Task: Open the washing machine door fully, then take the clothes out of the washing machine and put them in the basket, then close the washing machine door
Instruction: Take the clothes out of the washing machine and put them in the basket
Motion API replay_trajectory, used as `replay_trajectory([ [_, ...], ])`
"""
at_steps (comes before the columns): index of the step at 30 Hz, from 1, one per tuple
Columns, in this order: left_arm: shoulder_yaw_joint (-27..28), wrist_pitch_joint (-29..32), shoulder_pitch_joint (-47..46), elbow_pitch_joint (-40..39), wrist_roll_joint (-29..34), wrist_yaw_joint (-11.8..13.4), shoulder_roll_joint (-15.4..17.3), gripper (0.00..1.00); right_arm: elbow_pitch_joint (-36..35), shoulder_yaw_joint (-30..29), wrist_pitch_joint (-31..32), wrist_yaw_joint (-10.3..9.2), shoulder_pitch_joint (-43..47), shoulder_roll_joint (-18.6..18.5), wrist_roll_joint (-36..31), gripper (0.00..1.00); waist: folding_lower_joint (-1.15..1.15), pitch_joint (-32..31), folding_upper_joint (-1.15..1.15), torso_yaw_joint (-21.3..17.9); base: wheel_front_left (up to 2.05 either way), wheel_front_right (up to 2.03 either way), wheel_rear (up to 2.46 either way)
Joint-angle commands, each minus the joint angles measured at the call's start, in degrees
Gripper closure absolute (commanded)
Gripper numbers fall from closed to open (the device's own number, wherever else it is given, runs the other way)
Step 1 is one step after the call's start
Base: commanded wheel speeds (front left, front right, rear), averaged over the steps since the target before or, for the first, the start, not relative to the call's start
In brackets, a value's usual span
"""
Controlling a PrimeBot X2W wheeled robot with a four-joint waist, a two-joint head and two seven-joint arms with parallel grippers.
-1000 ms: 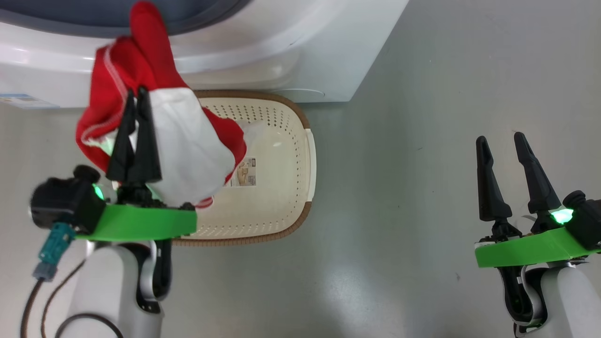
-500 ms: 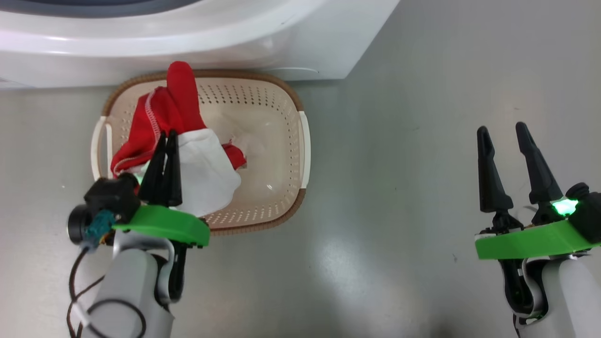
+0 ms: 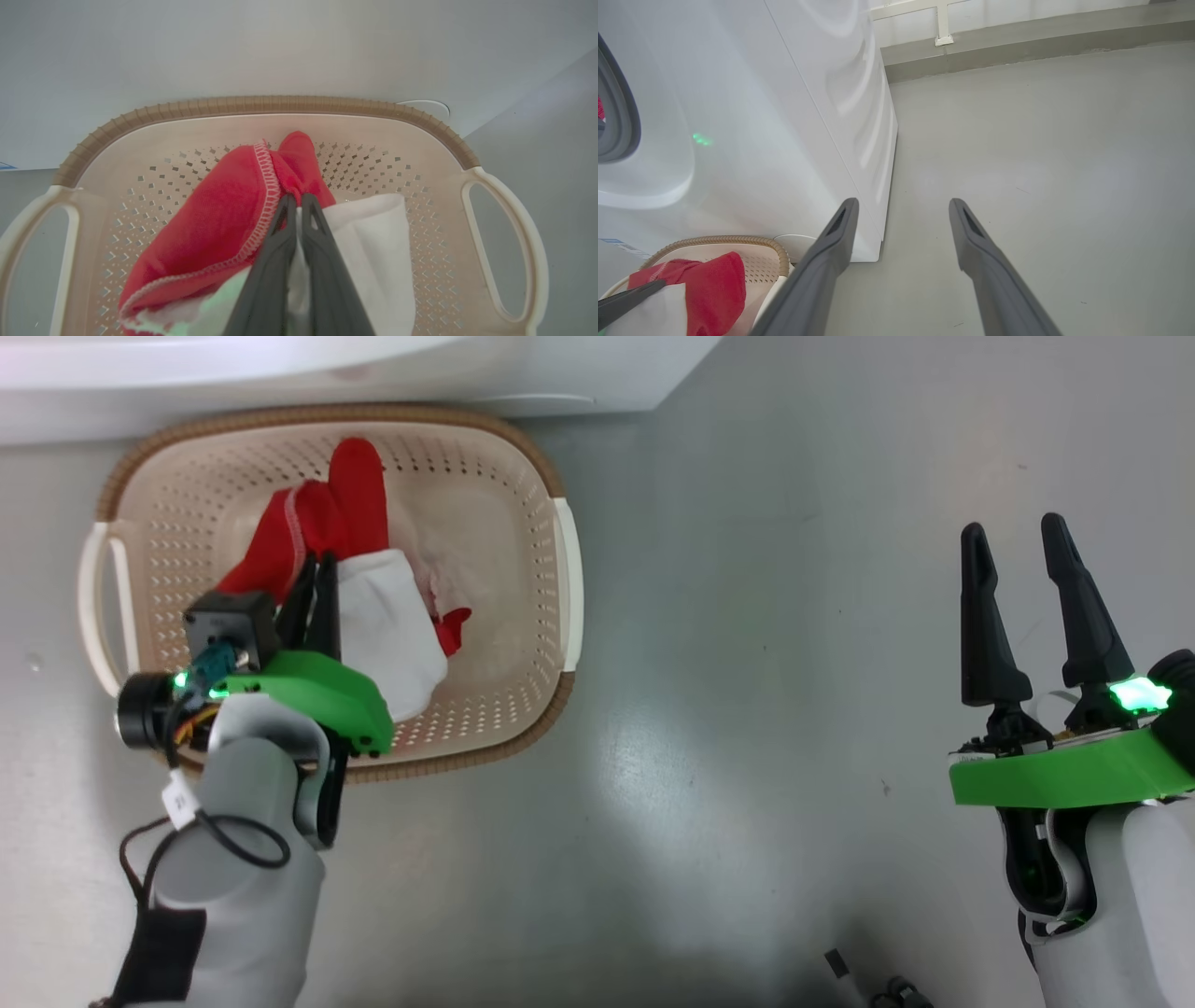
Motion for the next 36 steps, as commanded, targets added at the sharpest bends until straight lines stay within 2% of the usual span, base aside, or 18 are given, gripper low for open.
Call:
replay_trajectory([
  [1,1.52,-0.28,-0.57,1.19,1.03,-0.5,1.41,1.0,-1.51,1.34,-0.36,0.37,0.19,0.12,0.47,0.0,0.0,2.1,0.0,-1.22,0.0,0.0,0.0],
  [3,1.73,-0.28,-1.94,3.16,1.64,-0.38,1.42,1.0,-1.53,1.37,-0.36,0.37,0.0,0.12,0.71,0.0,0.0,2.49,0.0,-1.34,0.0,0.0,0.0],
  [6,2.22,-0.28,-3.57,5.41,2.21,-0.16,1.57,0.76,-1.57,1.46,-0.36,0.37,-0.2,0.13,0.95,0.0,0.0,2.87,0.0,-1.53,0.0,0.0,0.0],
  [7,2.46,-0.28,-3.95,5.89,2.27,-0.1,1.57,0.61,-1.55,1.47,-0.36,0.37,-0.27,0.13,1.0,0.0,0.0,2.92,0.0,-1.57,0.0,0.0,0.0],
  [8,2.7,-0.28,-4.27,6.25,2.31,-0.08,1.59,0.51,-1.49,1.45,-0.36,0.37,-0.36,0.13,1.05,0.0,0.0,2.92,0.0,-1.61,0.0,0.0,0.0],
  [10,3.13,-0.28,-4.66,6.71,2.46,-0.03,1.65,0.08,-1.33,1.37,-0.36,0.37,-0.56,0.13,1.09,0.0,0.0,2.84,0.0,-1.68,0.0,0.0,0.0],
  [11,3.35,-0.28,-4.77,6.81,2.5,-0.08,1.66,0.0,-1.25,1.31,-0.36,0.37,-0.66,0.13,1.09,0.0,0.0,2.74,0.0,-1.68,0.0,0.0,0.0],
  [22,5.13,-0.28,-2.0,4.17,2.7,-0.94,1.45,0.0,-0.16,1.16,-0.36,0.37,0.05,0.13,0.36,0.0,0.0,-1.24,0.0,-0.69,0.0,0.0,0.0],
  [36,7.1,-0.28,8.71,-8.06,2.68,-2.27,1.18,0.0,1.57,2.48,-0.36,0.37,3.72,-1.02,-1.07,0.0,0.0,-11.8,0.0,1.26,0.0,0.0,0.0],
])
